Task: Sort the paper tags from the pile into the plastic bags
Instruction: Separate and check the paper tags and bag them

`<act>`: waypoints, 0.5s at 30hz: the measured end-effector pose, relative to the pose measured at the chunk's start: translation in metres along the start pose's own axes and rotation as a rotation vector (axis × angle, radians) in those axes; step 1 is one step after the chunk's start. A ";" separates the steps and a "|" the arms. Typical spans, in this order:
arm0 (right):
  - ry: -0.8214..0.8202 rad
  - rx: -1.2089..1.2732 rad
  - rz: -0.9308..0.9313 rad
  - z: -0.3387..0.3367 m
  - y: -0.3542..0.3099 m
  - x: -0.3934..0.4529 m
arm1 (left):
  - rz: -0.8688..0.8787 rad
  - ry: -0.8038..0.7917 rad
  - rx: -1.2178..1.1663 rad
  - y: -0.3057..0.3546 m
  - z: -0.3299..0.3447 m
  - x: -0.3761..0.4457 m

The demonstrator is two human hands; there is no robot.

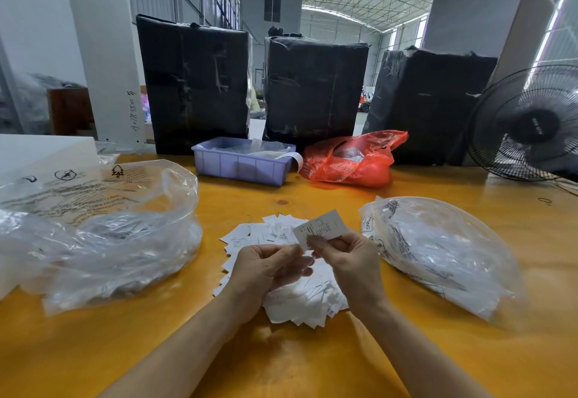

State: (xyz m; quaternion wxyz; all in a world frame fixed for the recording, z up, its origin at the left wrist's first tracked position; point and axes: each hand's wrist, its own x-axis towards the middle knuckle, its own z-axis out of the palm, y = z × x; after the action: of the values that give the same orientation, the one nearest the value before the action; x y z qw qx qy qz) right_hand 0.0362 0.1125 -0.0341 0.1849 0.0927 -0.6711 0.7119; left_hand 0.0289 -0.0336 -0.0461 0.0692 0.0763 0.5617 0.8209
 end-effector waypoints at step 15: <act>0.023 0.058 -0.047 0.002 0.001 -0.001 | -0.041 -0.015 -0.083 0.002 -0.001 0.001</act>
State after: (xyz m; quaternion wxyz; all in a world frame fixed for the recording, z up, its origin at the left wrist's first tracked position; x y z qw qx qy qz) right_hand 0.0361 0.1101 -0.0350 0.2064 0.1055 -0.6459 0.7274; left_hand 0.0274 -0.0350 -0.0449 0.0933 0.0682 0.5279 0.8414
